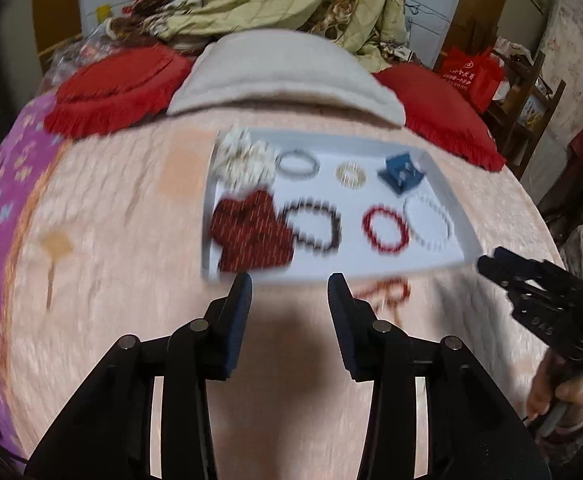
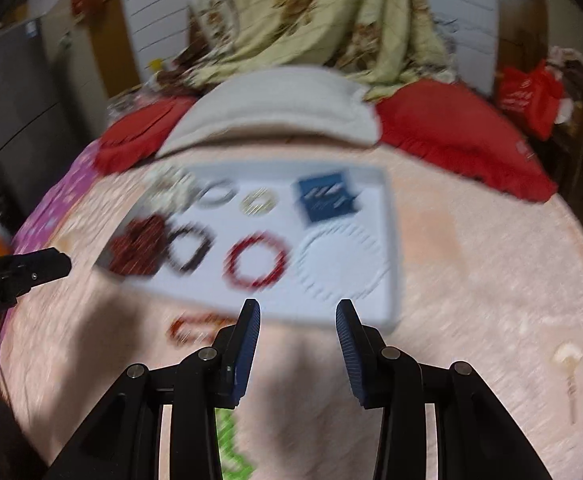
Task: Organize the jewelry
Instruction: 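Move both tools to the red tasseled bracelet and green bead bracelet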
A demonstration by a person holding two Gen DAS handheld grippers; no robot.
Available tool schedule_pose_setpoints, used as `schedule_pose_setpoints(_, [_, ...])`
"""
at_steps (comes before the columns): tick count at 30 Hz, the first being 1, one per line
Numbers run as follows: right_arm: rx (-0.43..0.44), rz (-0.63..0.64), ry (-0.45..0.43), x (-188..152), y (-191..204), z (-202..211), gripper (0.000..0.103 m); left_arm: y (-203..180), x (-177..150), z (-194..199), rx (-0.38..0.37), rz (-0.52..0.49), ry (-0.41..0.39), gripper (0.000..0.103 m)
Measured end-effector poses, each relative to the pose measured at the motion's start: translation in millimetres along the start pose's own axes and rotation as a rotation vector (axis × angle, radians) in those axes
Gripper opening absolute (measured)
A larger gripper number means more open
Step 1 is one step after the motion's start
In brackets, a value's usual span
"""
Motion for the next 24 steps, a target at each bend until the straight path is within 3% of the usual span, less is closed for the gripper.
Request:
schedule_pose_setpoints(5, [0.03,0.019,0.077,-13,21,-36,0.038,7,-40,-3,0.023,0.015,0.038,0.039])
schedule_pose_setpoints(10, [-0.001,0.048,0.105,-7,37,-66,0.038,13,-64,-6,0.053,0.039,0.054,0.039])
schedule_pose_setpoints(17, [-0.053,0.056,0.145,-9,41,-92,0.031,21,-75,-2,0.088,0.059,0.041,0.039])
schedule_pose_setpoints(24, [-0.013,0.132,0.217,-24,74,-94,0.026,22,-81,9,0.139,0.039,-0.002,0.039])
Point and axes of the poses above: each gripper's, at about its wrist camera, not at the fingertips, and z roughly against the way its jaws point, y to its left, x to its top, the point moved 1 cm from there along -z, roughly the way its jaws point, and after that the axes turned 13 degrees about x, right-handed, at the moved point
